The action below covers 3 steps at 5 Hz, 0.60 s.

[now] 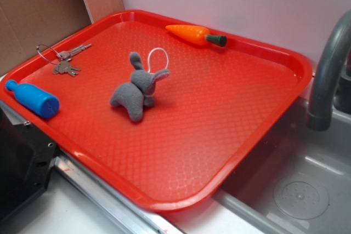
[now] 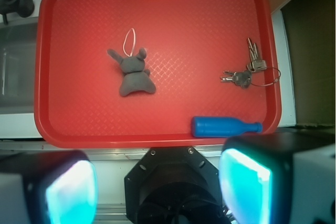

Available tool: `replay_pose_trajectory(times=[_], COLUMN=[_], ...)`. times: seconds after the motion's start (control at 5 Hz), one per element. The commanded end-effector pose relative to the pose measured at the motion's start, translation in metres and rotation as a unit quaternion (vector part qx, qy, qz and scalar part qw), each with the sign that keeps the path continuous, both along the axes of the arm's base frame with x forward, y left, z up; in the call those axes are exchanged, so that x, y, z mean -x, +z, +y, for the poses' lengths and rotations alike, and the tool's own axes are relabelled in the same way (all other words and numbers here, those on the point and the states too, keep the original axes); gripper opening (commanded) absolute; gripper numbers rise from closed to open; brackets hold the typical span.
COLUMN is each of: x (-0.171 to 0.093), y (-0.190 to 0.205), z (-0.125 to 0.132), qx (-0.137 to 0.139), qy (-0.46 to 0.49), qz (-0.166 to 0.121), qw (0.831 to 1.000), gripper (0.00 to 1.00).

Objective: Grab the silver keys.

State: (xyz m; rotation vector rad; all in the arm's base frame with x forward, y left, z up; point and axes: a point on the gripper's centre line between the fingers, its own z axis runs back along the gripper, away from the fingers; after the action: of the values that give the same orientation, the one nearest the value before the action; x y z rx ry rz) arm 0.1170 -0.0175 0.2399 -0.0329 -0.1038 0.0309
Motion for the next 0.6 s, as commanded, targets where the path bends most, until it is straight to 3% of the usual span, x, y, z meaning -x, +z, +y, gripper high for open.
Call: replay_pose_trajectory(times=[0.0, 0.2, 0.4], x=[0.0, -0.006, -0.014], y=[0.0, -0.046, -0.069], z=[0.0, 0.041, 0.075], qx=[0.0, -0.002, -0.001], qy=[0.0, 0.104, 0.208], qz=[0.0, 0.032, 0.012], qw=[1.0, 0.994, 0.978], gripper=[1.0, 1.0, 1.0])
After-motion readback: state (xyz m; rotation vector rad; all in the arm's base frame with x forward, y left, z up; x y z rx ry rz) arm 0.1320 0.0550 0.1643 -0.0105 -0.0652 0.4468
